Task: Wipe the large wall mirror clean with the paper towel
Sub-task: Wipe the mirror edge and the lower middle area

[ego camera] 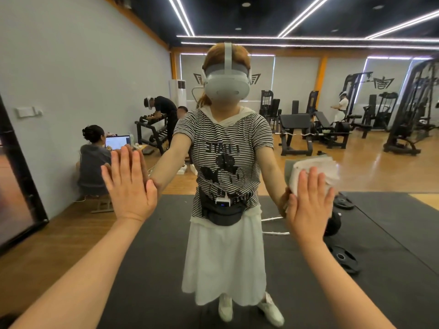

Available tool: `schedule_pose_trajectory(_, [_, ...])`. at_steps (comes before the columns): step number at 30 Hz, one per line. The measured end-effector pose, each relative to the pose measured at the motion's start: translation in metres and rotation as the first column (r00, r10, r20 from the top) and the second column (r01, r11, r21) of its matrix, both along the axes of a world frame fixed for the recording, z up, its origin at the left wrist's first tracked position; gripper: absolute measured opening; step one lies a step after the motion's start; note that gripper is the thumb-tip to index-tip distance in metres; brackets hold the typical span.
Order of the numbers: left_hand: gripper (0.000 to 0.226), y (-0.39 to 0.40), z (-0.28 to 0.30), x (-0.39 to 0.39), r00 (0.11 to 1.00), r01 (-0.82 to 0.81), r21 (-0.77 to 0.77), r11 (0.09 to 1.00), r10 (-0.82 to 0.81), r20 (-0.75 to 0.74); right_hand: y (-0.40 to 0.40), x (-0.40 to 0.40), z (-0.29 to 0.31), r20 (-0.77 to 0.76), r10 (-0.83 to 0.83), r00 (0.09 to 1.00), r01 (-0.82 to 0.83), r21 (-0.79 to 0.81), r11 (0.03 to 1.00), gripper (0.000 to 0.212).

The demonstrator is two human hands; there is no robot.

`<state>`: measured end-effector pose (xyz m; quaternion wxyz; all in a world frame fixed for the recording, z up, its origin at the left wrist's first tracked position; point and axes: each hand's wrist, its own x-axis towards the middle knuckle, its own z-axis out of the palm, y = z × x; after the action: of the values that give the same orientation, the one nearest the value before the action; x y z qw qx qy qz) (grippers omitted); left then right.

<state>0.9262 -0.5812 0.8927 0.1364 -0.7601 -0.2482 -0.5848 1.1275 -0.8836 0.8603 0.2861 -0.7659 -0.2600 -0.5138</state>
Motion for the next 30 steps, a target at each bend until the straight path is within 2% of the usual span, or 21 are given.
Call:
schedule_pose_trajectory(4, [0.069, 0.001, 0.000, 0.000, 1.000, -0.004, 0.002, 1.000, 0.004, 0.003, 0.029, -0.016, 0.002, -0.074, 0.073, 0.995, -0.057, 0.204, 0.977, 0.055])
schedule_pose_trajectory(7, [0.067, 0.002, -0.001, 0.001, 1.000, -0.006, 0.021, 1.000, 0.006, 0.006, 0.057, -0.031, 0.006, -0.168, 0.069, 0.983, -0.003, 0.364, 0.931, 0.062])
schedule_pose_trajectory(9, [0.067, 0.003, -0.002, 0.001, 1.000, -0.005, 0.030, 1.000, 0.005, 0.004, 0.075, -0.045, 0.009, -0.202, 0.066, 0.977, 0.018, 0.391, 0.920, 0.062])
schedule_pose_trajectory(11, [0.066, 0.003, -0.002, 0.000, 1.000, -0.009, 0.030, 1.000, 0.009, 0.005, 0.098, -0.064, 0.009, -0.154, 0.076, 0.985, -0.027, 0.299, 0.954, 0.061])
schedule_pose_trajectory(13, [0.066, 0.003, -0.001, -0.001, 1.000, -0.012, 0.036, 0.999, 0.011, 0.015, 0.123, -0.087, 0.006, -0.056, 0.113, 0.992, -0.108, 0.093, 0.990, 0.063])
schedule_pose_trajectory(15, [0.066, 0.003, 0.000, -0.002, 0.999, -0.012, 0.047, 0.999, 0.011, 0.030, 0.141, -0.102, 0.002, 0.031, 0.142, 0.989, -0.139, -0.087, 0.986, 0.063])
schedule_pose_trajectory(20, [0.068, 0.003, -0.001, -0.002, 0.999, -0.004, 0.039, 0.999, 0.002, 0.035, 0.117, -0.081, 0.004, 0.168, 0.132, 0.977, -0.088, -0.244, 0.966, 0.061])
schedule_pose_trajectory(23, [0.069, 0.003, -0.001, -0.002, 1.000, -0.010, 0.028, 1.000, 0.009, 0.030, 0.083, -0.054, 0.005, 0.162, 0.128, 0.979, -0.109, -0.120, 0.987, 0.065])
schedule_pose_trajectory(25, [0.070, 0.003, 0.000, -0.002, 0.999, -0.008, 0.023, 1.000, 0.007, 0.032, 0.065, -0.040, 0.004, 0.140, 0.099, 0.985, -0.096, -0.027, 0.995, 0.058])
schedule_pose_trajectory(30, [0.070, 0.003, -0.001, -0.002, 0.999, -0.004, 0.030, 1.000, 0.003, 0.042, 0.064, -0.032, 0.000, 0.156, 0.094, 0.983, -0.101, 0.040, 0.994, 0.054])
